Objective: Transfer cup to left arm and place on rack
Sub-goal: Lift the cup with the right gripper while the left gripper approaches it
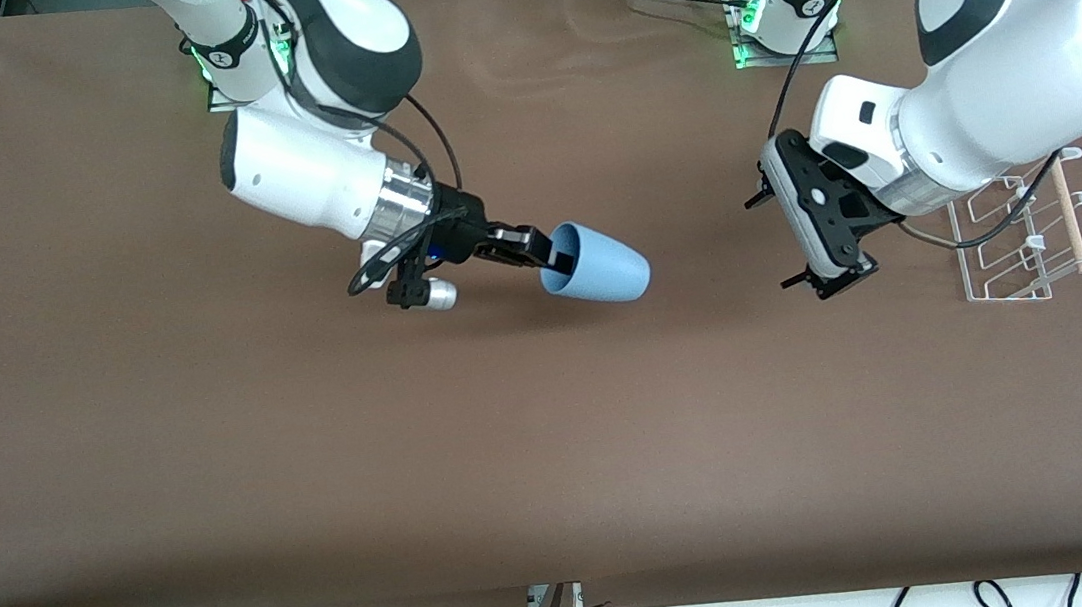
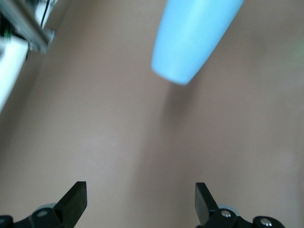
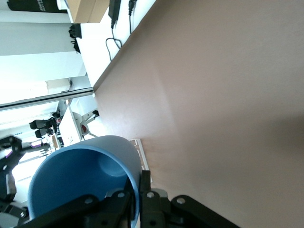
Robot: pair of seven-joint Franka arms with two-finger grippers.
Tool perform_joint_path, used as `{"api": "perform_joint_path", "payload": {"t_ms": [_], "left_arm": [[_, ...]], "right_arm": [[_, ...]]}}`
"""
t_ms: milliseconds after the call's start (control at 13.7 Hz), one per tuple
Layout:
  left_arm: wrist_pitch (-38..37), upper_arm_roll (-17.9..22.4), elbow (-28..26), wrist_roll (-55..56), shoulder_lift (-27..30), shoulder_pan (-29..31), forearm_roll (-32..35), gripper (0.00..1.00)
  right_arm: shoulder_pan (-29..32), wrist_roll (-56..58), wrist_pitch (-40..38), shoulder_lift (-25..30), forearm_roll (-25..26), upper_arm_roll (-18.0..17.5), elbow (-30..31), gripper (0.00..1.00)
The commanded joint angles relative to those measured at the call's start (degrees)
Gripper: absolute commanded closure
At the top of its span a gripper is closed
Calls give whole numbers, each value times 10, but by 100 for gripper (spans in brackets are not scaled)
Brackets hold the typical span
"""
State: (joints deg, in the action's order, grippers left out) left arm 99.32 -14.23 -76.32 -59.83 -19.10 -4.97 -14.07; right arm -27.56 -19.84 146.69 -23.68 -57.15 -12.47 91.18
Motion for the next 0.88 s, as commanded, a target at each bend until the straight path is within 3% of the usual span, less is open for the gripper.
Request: {"api": "perform_joint_path", "payload": {"t_ms": [0, 219, 439, 804], "left_arm": [[53, -16, -24, -97, 10, 4, -4, 0], [114, -40, -48, -100, 23, 4, -3, 0], [127, -48, -50, -106, 21, 4, 7, 0], [162, -62, -116, -114, 61, 4, 7, 0]], "right_arm": [[-21, -6, 10, -8, -12, 3, -25, 100], [-42, -6, 41, -8, -13, 3, -26, 100], [-63, -6, 79, -8, -12, 3, -29, 100], [-87, -9, 112, -15, -14, 4, -29, 100]]}}
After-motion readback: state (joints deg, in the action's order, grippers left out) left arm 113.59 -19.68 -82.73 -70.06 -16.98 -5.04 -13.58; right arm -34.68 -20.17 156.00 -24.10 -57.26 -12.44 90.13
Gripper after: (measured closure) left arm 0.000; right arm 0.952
